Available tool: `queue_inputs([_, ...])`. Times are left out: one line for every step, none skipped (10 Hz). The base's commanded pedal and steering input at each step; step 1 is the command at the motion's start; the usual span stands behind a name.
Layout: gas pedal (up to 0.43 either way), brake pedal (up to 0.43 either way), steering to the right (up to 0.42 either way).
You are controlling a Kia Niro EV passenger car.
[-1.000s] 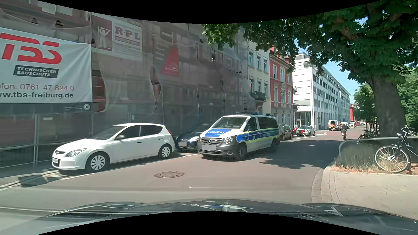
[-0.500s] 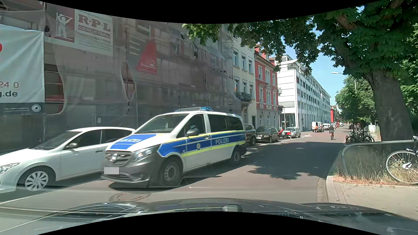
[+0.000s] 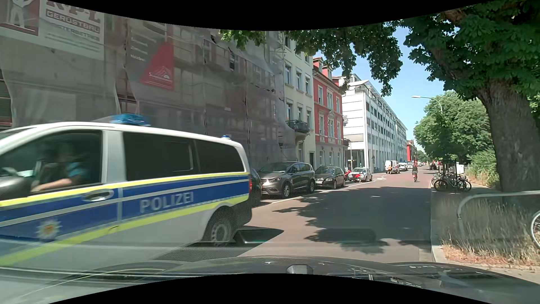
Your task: Follow the waypoints while adhering to traffic rules and regulations
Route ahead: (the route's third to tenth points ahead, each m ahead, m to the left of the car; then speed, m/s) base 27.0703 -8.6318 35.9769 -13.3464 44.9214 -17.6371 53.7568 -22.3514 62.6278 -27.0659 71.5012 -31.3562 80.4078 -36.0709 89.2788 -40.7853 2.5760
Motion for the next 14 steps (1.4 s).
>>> queue_inputs([0.220,0.000,0.209])
queue_inputs([0.240,0.000,0.200])
queue_inputs([0.248,0.000,0.198])
queue_inputs([0.248,0.000,0.198])
queue_inputs([0.248,0.000,0.197])
queue_inputs([0.248,0.000,0.196])
queue_inputs([0.248,0.000,0.196])
queue_inputs([0.248,0.000,0.197])
queue_inputs([0.248,0.000,0.199])
queue_inputs([0.248,0.000,0.204])
queue_inputs([0.248,0.000,0.209])
queue_inputs([0.248,0.000,0.217])
queue_inputs([0.248,0.000,0.224])
queue_inputs([0.248,0.000,0.230])
